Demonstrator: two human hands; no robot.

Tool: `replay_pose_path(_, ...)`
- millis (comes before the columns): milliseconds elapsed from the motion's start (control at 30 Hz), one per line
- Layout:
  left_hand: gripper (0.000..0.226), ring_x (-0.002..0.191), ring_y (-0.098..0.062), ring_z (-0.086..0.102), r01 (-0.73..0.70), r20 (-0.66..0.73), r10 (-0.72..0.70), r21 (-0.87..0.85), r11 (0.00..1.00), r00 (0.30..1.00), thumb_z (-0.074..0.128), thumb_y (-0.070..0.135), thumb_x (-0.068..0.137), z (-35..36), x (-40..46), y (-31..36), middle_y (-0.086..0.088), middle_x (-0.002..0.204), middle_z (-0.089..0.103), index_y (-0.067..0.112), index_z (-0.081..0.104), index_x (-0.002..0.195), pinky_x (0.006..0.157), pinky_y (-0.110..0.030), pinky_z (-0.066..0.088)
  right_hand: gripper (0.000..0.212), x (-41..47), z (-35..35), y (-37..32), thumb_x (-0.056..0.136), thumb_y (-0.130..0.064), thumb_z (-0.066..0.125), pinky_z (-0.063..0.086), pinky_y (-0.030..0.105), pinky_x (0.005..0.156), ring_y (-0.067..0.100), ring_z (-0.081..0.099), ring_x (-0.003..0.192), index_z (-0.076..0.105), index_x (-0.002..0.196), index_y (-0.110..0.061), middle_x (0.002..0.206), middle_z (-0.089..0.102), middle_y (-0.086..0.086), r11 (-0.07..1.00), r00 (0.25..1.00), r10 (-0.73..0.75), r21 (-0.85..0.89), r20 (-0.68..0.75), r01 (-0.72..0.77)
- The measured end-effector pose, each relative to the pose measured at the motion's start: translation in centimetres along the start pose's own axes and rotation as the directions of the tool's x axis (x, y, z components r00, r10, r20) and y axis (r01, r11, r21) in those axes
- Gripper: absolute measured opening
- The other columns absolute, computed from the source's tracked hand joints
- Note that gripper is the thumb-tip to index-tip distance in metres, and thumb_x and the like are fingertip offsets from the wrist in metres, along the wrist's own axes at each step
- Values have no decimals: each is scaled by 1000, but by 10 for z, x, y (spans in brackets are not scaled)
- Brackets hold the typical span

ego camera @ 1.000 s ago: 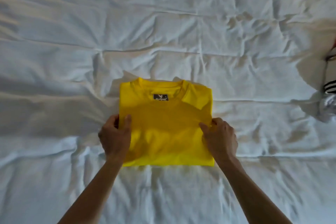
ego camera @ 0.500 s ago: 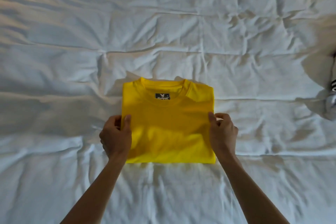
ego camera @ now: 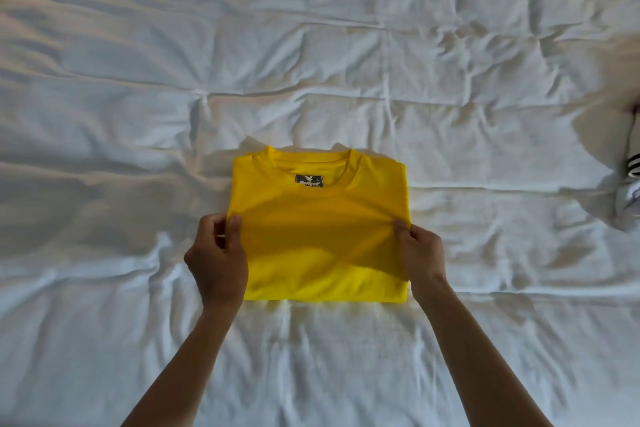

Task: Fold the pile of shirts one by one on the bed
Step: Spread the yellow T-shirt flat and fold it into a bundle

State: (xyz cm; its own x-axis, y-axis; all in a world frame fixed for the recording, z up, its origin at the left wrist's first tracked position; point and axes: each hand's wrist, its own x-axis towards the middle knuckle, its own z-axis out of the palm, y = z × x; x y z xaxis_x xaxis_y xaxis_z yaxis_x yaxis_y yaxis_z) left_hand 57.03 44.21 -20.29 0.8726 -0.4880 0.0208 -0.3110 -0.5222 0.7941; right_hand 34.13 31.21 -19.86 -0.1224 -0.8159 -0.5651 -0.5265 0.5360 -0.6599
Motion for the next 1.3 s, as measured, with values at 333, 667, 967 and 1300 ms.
replay_pose_path(333, 27, 72, -24, 55, 172, 112, -180, 80, 982, 977, 62, 30, 98, -2, -8, -34, -2, 74, 61, 7, 68, 86, 69, -31, 35, 56, -26, 1, 29, 91, -50, 63, 27, 34, 50, 18, 39, 54, 39, 57, -13, 53, 40, 1, 961, 988, -152, -238, -37, 139)
replay_pose_path(667, 18, 76, -22, 58, 198, 71, -212, 173, 965, 975, 68, 40, 91, -8, -4, -33, 4, 76, 63, 22, 64, 87, 71, -33, 41, 59, -17, 7, 36, 87, -59, 60, 43, 39, 80, 27, 53, 109, 53, 124, -14, 117, 58, 7, 920, 963, -215, -364, -163, 144)
replay_pose_path(967, 47, 68, -24, 49, 179, 338, -195, 78, 981, 921, 54, 55, 96, 21, 36, -17, -1, 66, 54, 17, 50, 68, 63, -36, 33, 70, 25, 8, 3, 78, -73, 58, 46, 39, 81, 25, 55, 96, 58, 115, -13, 105, 59, 4, 974, 988, -36, -215, 150, 68)
replay_pose_path(1300, 61, 112, -29, 60, 103, 479, -51, -84, 991, 876, 47, 56, 86, 28, 56, 23, -10, 121, 66, 13, 58, 128, 99, -45, 45, 24, 11, 1, -25, 95, -36, 64, 48, 30, 64, 19, 62, 79, 63, 93, -12, 85, 67, 2, 960, 961, -276, 47, 21, 275)
